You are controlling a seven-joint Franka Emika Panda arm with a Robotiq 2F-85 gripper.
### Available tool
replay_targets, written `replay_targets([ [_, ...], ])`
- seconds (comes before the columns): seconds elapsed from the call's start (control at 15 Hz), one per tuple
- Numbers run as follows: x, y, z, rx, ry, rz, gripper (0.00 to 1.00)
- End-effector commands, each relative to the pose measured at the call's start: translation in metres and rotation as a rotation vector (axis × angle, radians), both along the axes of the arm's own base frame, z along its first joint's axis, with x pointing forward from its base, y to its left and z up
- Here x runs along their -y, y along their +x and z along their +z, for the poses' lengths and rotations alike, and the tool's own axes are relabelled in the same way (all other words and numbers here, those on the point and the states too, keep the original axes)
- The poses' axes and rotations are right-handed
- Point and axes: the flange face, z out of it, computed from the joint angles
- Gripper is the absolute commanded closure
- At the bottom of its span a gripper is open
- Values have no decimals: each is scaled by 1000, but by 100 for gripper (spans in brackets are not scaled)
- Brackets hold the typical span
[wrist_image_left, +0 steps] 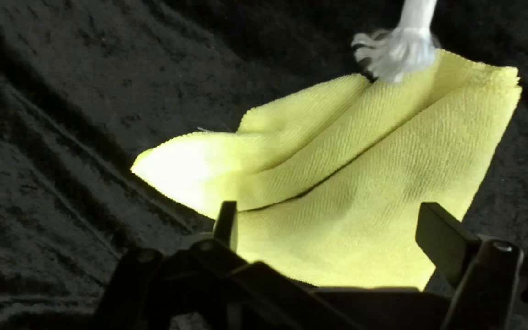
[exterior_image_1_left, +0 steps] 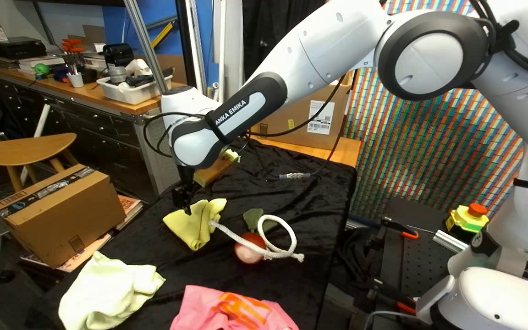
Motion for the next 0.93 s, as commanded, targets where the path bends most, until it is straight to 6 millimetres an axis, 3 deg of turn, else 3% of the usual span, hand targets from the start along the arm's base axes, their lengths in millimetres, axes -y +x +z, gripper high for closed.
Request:
replay_targets([
  [0.0,7,19,-14,-18,29,15,0],
  [0.67,9,26,-27,-43,41,18,0],
  [0.87,8,27,-25,-43,41,18,32],
])
